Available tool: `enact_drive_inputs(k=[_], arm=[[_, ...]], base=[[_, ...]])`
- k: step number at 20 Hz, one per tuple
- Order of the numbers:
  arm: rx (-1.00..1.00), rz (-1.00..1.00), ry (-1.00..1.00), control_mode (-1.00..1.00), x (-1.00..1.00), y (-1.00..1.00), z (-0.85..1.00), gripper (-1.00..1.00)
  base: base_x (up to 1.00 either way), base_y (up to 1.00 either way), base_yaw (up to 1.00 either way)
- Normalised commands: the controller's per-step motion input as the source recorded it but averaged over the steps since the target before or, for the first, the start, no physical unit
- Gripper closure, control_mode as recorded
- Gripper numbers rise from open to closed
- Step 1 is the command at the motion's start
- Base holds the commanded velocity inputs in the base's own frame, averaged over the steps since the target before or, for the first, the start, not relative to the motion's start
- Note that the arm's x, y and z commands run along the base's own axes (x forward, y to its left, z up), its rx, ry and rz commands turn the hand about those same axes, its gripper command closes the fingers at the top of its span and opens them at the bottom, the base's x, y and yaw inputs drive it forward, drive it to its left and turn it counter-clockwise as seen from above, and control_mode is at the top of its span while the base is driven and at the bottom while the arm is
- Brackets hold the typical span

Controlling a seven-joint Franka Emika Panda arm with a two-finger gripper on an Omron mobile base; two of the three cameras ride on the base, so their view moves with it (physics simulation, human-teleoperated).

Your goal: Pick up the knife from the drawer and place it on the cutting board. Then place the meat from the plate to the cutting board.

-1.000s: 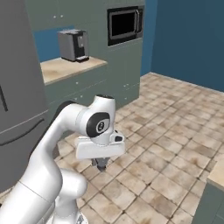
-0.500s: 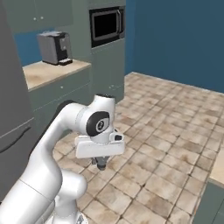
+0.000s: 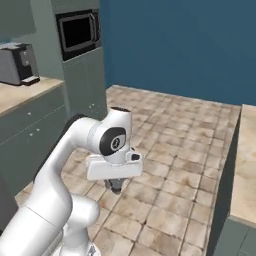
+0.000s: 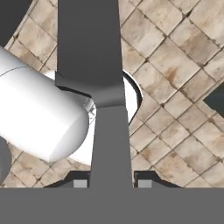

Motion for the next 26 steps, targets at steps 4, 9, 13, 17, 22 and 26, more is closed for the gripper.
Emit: enact_drive_inputs(k=[4,9,13,17,22,26], arm=[[0.0,0.0,0.0,1.0,0.0,0.0,0.0,1.0],[0.0,0.0,0.0,1.0,0.0,0.0,0.0,1.0],[0.0,0.0,0.0,1.0,0.0,0.0,0.0,1.0],[0.0,0.0,0.0,1.0,0.0,0.0,0.0,1.0],[0.0,0.0,0.0,1.0,0.0,0.0,0.0,1.0],[0.0,0.0,0.0,1.0,0.0,0.0,0.0,1.0]], base=[[0.8,0.4,-0.41],[0.78,0.53,-0.42],[0.79,0.61,-0.43],[0.79,0.68,-0.42],[0.8,0.72,-0.42],[0.78,0.76,-0.42]])
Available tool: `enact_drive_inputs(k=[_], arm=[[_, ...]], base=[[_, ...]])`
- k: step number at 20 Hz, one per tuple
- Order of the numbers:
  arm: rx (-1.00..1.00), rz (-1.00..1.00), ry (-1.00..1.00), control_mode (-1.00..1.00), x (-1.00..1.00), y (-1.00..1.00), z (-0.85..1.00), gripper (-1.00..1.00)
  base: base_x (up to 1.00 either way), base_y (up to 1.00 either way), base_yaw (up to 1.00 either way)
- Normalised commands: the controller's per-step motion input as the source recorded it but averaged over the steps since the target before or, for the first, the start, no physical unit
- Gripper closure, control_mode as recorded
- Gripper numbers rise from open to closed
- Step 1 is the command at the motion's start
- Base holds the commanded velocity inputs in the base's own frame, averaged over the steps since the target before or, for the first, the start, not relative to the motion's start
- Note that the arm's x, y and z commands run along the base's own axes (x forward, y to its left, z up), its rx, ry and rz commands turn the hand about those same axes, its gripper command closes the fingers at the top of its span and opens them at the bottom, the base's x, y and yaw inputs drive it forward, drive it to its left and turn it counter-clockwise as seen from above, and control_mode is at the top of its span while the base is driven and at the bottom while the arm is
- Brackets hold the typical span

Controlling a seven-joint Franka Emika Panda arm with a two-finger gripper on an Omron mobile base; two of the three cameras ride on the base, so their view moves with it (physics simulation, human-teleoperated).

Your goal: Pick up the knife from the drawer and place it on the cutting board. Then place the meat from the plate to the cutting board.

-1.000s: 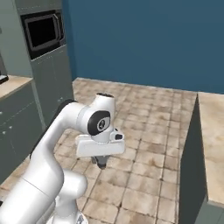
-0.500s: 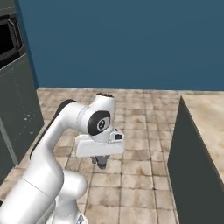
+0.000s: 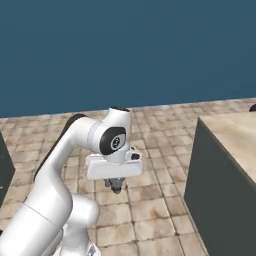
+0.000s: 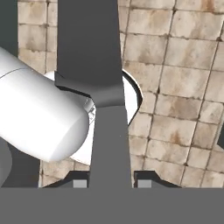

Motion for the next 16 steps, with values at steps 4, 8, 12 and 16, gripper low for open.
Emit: enact_drive_inputs(k=[4,8,12,16], arm=[[0.0,0.0,0.0,1.0,0.0,0.0,0.0,1.0],[0.0,0.0,0.0,1.0,0.0,0.0,0.0,1.0],[0.0,0.0,0.0,1.0,0.0,0.0,0.0,1.0],[0.0,0.0,0.0,1.0,0.0,0.0,0.0,1.0]], base=[[0.76,0.78,-0.41],[0.76,0.76,-0.4],[0.73,0.65,-0.38],[0.74,0.72,-0.38]])
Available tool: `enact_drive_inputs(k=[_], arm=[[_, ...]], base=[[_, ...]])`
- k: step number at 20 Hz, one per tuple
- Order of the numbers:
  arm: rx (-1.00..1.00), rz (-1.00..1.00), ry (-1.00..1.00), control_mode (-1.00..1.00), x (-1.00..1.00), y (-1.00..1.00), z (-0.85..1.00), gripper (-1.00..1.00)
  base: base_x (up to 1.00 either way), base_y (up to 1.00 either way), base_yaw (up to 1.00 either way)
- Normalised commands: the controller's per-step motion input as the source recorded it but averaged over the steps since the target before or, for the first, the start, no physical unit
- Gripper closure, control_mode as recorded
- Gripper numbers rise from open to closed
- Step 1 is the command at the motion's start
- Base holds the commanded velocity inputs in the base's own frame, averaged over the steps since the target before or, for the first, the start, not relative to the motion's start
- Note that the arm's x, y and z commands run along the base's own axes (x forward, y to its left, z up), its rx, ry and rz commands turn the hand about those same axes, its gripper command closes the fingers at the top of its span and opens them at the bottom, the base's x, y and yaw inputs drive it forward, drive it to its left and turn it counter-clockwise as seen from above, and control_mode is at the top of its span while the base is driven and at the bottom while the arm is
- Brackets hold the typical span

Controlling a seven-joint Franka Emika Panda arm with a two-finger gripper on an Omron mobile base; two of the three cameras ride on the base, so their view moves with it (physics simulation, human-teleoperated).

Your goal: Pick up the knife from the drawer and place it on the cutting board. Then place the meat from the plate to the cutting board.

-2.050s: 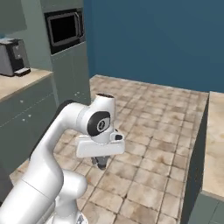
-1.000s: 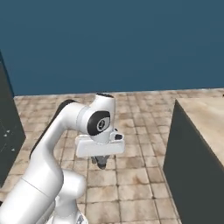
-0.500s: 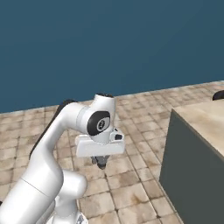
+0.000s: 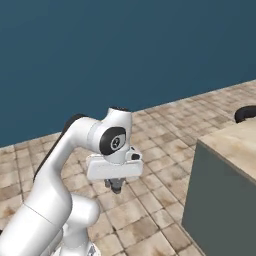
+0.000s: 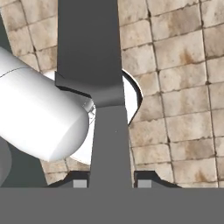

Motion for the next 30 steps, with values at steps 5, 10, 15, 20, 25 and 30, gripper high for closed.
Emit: enact_drive_inputs(k=[5,10,15,20,25,30], arm=[[0.0,0.0,0.0,1.0,0.0,0.0,0.0,1.0],[0.0,0.0,0.0,1.0,0.0,0.0,0.0,1.0],[0.0,0.0,0.0,1.0,0.0,0.0,0.0,1.0],[0.0,0.0,0.0,1.0,0.0,0.0,0.0,1.0],[0.0,0.0,0.0,1.0,0.0,0.0,0.0,1.0],[0.0,0.0,0.0,1.0,0.0,0.0,0.0,1.0]], base=[[0.76,0.81,-0.37],[0.78,0.87,-0.37],[0.77,0.87,-0.36],[0.77,0.86,-0.37],[0.77,0.77,-0.37],[0.78,0.76,-0.38]])
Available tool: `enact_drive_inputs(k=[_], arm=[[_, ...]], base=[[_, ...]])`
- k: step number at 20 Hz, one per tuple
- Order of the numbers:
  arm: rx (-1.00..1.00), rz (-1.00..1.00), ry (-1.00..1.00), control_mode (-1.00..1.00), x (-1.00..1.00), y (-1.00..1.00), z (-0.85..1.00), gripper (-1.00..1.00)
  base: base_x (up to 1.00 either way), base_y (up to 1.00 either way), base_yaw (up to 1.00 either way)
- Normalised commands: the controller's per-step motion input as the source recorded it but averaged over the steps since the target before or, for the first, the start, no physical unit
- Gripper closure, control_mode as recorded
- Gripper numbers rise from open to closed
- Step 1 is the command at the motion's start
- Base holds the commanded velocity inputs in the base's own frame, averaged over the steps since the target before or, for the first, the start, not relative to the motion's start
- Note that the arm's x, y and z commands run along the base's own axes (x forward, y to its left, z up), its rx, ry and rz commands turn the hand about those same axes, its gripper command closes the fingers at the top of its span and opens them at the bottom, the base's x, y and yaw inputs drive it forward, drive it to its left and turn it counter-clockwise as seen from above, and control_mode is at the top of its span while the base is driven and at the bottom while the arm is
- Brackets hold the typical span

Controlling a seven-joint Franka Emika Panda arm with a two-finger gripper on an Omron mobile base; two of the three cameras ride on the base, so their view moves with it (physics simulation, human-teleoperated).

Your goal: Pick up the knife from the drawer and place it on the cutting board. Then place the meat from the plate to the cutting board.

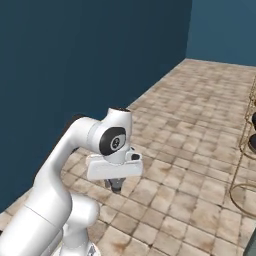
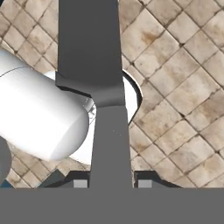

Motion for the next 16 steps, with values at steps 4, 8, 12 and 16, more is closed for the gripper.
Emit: enact_drive_inputs(k=[4,8,12,16], arm=[[0.0,0.0,0.0,1.0,0.0,0.0,0.0,1.0],[0.0,0.0,0.0,1.0,0.0,0.0,0.0,1.0],[0.0,0.0,0.0,1.0,0.0,0.0,0.0,1.0],[0.0,0.0,0.0,1.0,0.0,0.0,0.0,1.0]], base=[[0.87,0.65,-0.37],[0.92,0.42,-0.36],[0.94,0.31,-0.35],[0.92,0.27,-0.35]])
